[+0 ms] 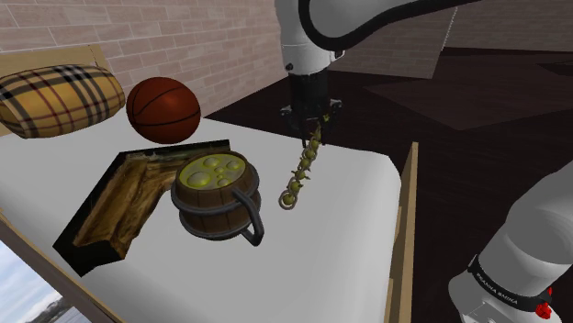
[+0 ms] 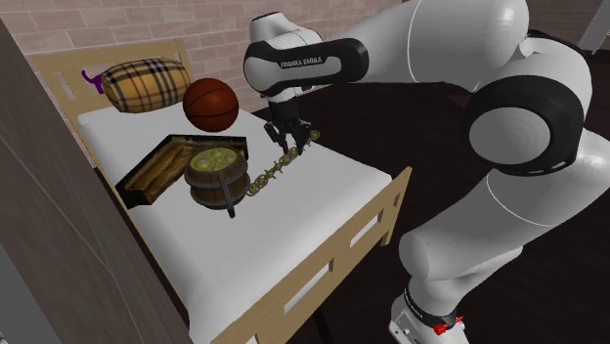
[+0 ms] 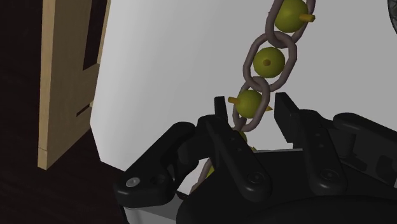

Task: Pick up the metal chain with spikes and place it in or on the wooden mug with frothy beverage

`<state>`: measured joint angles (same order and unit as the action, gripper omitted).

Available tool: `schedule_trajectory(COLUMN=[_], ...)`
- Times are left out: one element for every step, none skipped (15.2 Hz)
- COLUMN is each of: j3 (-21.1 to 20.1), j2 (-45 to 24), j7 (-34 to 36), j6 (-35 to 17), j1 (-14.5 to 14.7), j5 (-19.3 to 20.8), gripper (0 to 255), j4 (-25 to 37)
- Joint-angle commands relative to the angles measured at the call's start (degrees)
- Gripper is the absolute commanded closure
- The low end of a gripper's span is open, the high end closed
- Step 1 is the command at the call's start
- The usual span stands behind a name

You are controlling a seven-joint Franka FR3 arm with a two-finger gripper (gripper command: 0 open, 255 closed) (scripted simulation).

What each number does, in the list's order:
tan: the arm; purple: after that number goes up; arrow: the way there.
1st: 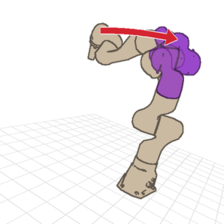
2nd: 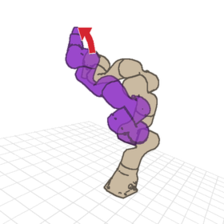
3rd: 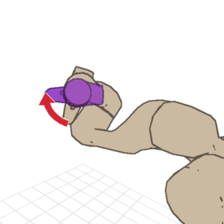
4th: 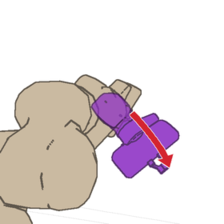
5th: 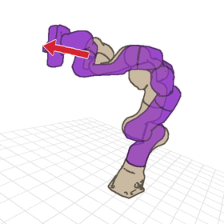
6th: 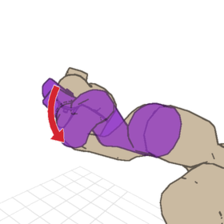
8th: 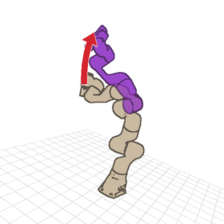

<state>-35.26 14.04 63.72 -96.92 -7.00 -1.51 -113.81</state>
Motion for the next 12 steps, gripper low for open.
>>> schedule_trajectory(j3=[0.21, 0.25, 0.29, 0.32, 0.35, 0.37, 0.38, 0.4, 0.4, 0.4, 0.39, 0.37], j2=[0.21, 0.18, 0.13, 0.07, -0.01, -0.1, -0.2, -0.33, -0.47, -0.62, -0.79, -0.98], j7=[-0.26, -0.31, -0.35, -0.38, -0.41, -0.43, -0.45, -0.46, -0.46, -0.46, -0.45, -0.44], j6=[1.62, 2.38, 3.15, 3.92, 4.69, 5.46, 6.23, 7.0, 7.78, 8.55, 9.33, 10.12], j1=[-0.06, -0.09, -0.13, -0.16, -0.2, -0.24, -0.28, -0.31, -0.35, -0.39, -0.43, -0.47], j5=[-0.05, -0.01, 0.03, 0.08, 0.13, 0.19, 0.26, 0.33, 0.41, 0.5, 0.59, 0.69], gripper=[255, 255, 255, 255, 255, 255, 255, 255, 255, 255, 255, 255], j4=[1.43, 2.23, 3.04, 3.86, 4.69, 5.54, 6.41, 7.29, 8.18, 9.09, 10.02, 10.96])
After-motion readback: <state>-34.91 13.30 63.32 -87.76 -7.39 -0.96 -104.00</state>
